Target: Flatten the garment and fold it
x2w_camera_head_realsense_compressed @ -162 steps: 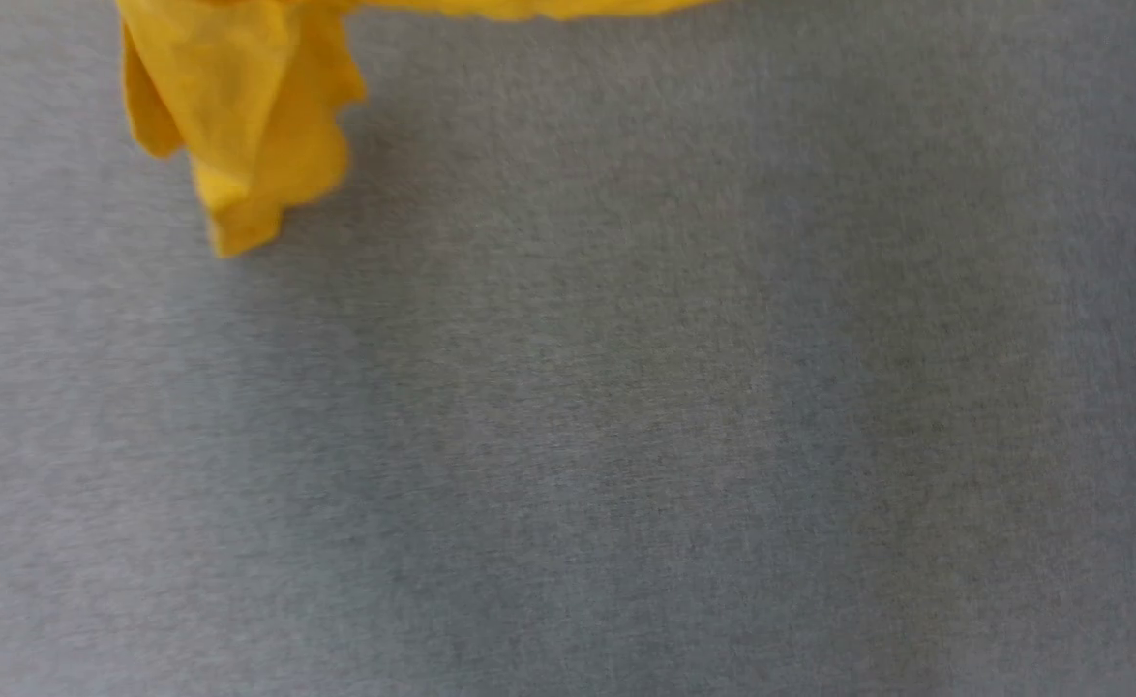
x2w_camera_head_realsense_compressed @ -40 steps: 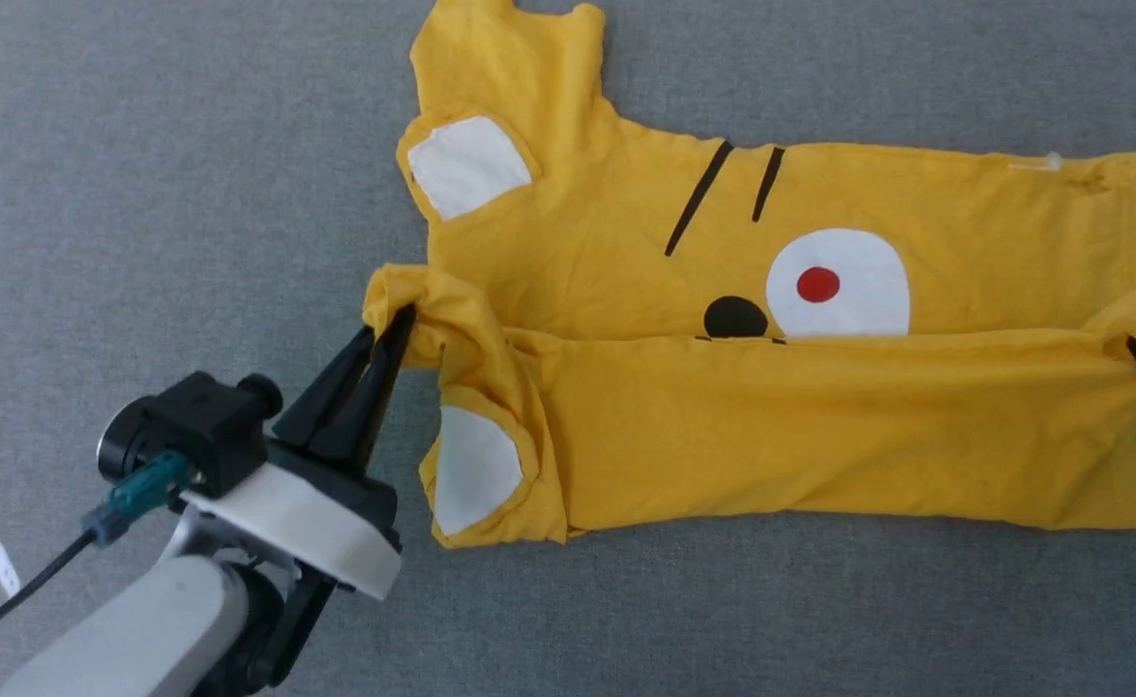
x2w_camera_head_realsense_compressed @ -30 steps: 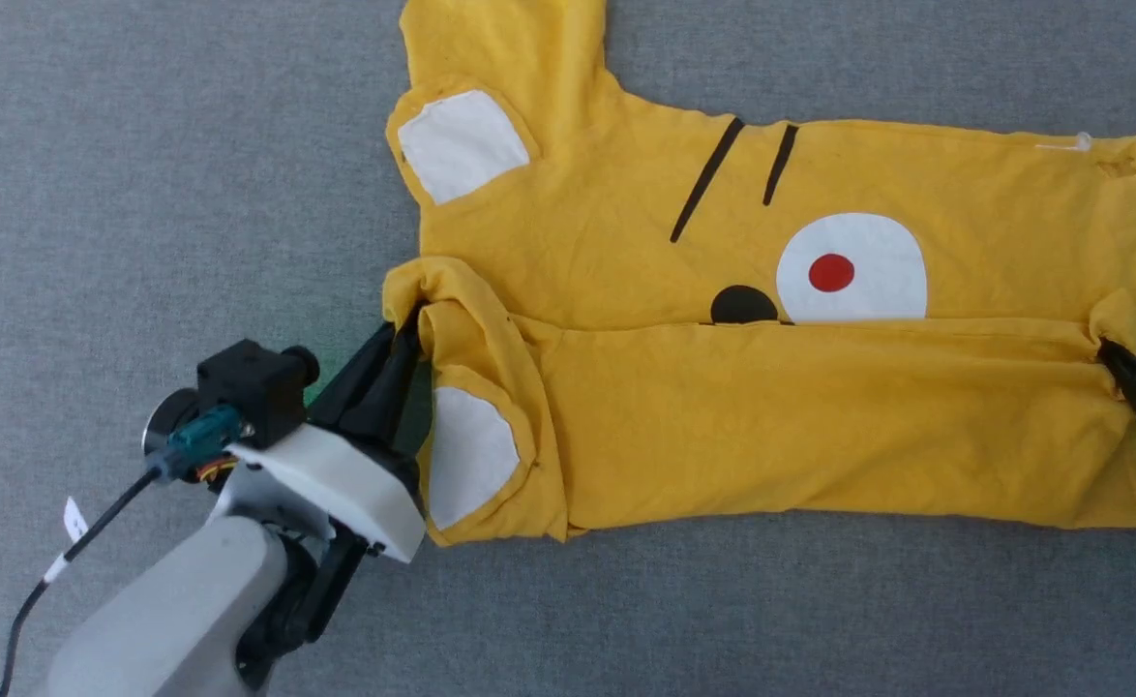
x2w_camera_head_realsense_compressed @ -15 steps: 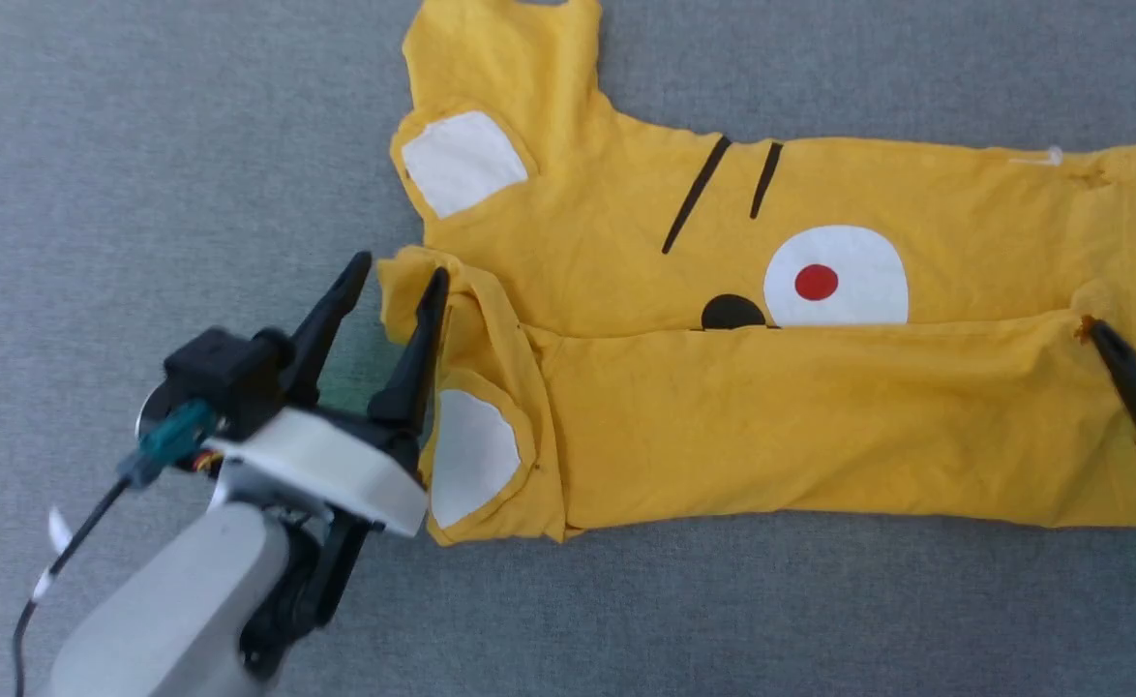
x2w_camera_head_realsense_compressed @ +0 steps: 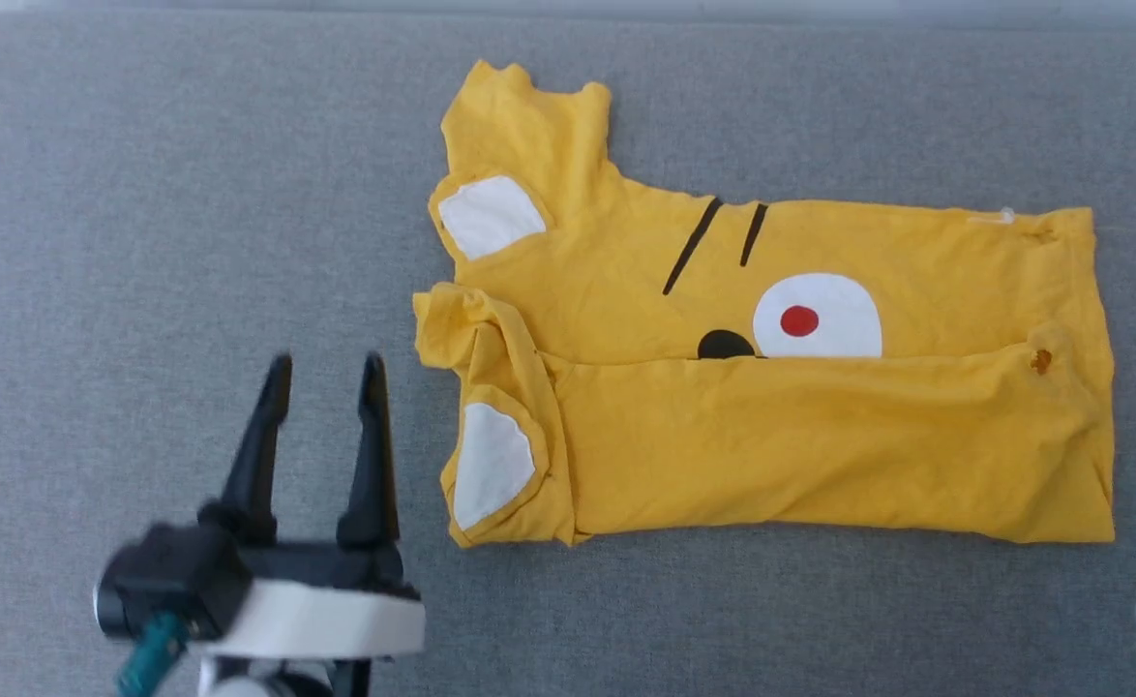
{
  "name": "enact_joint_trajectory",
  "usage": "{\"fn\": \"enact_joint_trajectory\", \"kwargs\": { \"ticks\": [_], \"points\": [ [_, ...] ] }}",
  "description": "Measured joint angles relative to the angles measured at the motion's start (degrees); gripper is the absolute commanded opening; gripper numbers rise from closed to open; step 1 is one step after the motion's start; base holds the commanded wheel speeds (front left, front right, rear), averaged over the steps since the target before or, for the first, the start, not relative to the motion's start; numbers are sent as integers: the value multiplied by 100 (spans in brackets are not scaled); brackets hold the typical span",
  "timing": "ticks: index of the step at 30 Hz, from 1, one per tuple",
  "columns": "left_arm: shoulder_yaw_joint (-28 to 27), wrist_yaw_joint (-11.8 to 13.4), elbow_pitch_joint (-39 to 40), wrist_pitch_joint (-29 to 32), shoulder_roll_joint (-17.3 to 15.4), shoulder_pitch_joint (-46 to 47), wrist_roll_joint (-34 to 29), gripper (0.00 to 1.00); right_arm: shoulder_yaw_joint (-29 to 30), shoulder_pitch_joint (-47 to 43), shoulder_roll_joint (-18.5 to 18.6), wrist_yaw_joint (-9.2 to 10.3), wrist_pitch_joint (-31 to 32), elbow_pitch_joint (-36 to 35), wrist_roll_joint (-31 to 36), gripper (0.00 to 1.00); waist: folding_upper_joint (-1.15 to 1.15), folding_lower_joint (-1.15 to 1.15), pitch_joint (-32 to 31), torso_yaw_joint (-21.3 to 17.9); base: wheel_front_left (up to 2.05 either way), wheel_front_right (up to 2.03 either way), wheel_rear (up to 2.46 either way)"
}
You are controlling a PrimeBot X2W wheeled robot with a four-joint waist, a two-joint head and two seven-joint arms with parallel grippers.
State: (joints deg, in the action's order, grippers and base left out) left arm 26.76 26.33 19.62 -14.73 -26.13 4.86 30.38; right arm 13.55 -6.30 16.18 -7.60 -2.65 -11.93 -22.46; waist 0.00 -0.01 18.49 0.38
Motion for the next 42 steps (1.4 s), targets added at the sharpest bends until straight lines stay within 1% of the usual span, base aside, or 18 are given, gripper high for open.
{"fn": "enact_joint_trajectory", "kwargs": {
  "ticks": [2,4,7,8,12,14,18,23,26,27,31,35,39,40,41,42],
  "points": [
    [-164,-62,-54,0,320,-387,-199,100,18,-147,-318,0,-127,33,264,100,0,0,-82,4,0,0,0],
    [-281,-229,-201,0,615,-682,-324,100,27,-270,-549,0,-208,134,471,100,0,0,-161,11,0,0,0],
    [-505,-488,-403,0,911,-957,-404,100,15,-362,-747,0,-268,223,633,100,0,0,-272,17,0,0,0],
    [-553,-589,-458,0,962,-983,-443,100,12,-361,-778,0,-268,231,647,100,0,0,-305,19,0,0,0],
    [-634,-927,-743,1,935,-971,-511,100,-46,-340,-742,0,-238,211,701,100,0,1,-407,13,0,0,0],
    [-615,-1036,-811,79,892,-910,-495,100,-41,-330,-710,0,-192,182,705,100,0,0,-425,14,0,0,0],
    [-483,-1220,-837,732,795,-627,-283,100,-90,-311,-681,0,-133,154,703,100,0,2,-367,15,0,0,0],
    [-249,-1225,-815,1692,690,-476,-133,100,-133,-302,-677,0,-92,182,679,100,0,2,-219,-18,0,0,0],
    [-162,-1224,-780,2061,664,-427,-65,100,-189,-283,-678,0,-96,234,627,100,0,2,-108,-47,0,0,0],
    [-162,-1224,-780,2061,664,-427,-65,100,-189,-283,-678,0,-96,234,627,100,0,2,-108,-47,0,0,0],
    [-75,-1205,-803,2446,655,-314,34,100,-259,-155,-676,-1,-116,349,598,100,0,2,73,-121,0,0,0],
    [-54,-977,-956,2844,636,-286,38,100,-281,-74,-659,0,-163,410,572,100,0,2,210,-179,0,0,0],
    [-18,-907,-905,3261,619,-155,127,100,-382,4,-591,0,-163,480,556,100,0,1,325,-232,0,0,0],
    [-18,-906,-870,3325,623,-123,165,89,-430,46,-536,0,-157,489,556,100,0,1,353,-244,0,0,0],
    [-31,-904,-837,3335,630,-114,198,33,-468,86,-481,-1,-146,491,556,100,0,1,379,-255,0,0,0],
    [-38,-893,-815,3335,637,-110,201,0,-503,132,-416,-1,-119,495,556,100,0,2,402,-264,0,0,0]
  ]
}}
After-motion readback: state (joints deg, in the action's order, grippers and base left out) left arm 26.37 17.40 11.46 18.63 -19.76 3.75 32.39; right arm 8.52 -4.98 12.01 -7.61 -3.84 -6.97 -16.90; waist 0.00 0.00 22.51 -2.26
